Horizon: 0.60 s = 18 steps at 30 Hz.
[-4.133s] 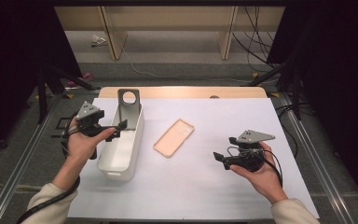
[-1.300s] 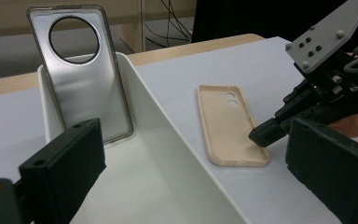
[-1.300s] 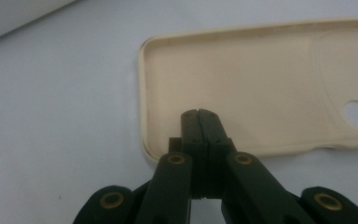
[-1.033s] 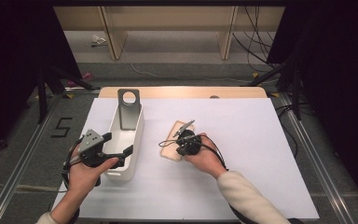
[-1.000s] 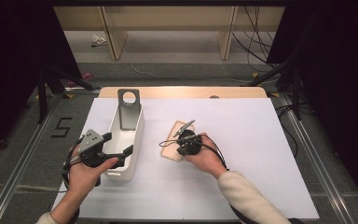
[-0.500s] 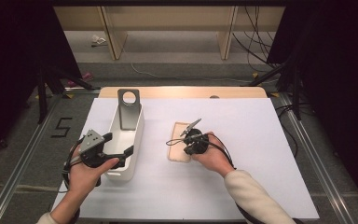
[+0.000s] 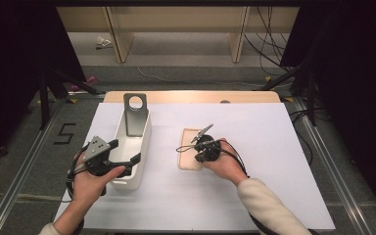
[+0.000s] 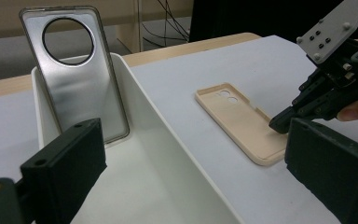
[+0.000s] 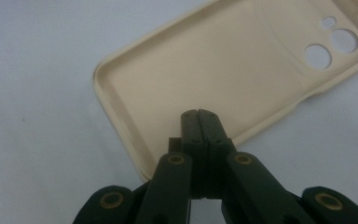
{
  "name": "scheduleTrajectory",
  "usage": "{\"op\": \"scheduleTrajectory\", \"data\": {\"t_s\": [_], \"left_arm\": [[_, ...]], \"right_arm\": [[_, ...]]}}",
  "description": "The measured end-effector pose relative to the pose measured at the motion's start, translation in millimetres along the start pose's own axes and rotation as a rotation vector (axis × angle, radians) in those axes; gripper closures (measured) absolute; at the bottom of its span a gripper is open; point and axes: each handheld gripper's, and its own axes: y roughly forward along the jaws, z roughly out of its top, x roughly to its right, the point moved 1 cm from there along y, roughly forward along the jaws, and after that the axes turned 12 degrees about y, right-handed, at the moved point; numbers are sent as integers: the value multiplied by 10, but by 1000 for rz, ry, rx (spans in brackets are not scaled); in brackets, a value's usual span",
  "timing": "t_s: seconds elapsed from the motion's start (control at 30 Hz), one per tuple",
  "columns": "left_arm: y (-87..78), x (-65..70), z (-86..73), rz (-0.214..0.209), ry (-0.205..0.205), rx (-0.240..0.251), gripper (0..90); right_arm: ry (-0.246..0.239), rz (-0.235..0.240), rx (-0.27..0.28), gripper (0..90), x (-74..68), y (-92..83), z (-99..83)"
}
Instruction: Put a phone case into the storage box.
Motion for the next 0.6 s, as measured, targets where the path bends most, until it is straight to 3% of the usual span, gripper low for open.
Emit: {"op": "scheduleTrajectory", "data": {"t_s": [0.47, 0.6], "left_arm": [[5, 7, -3, -4, 2, -2, 47], [7, 6, -5, -5, 3, 0, 47]], "right_arm": [[12, 7, 2, 897, 54, -15, -23], [-27, 17, 27, 775, 44, -60, -18]]}}
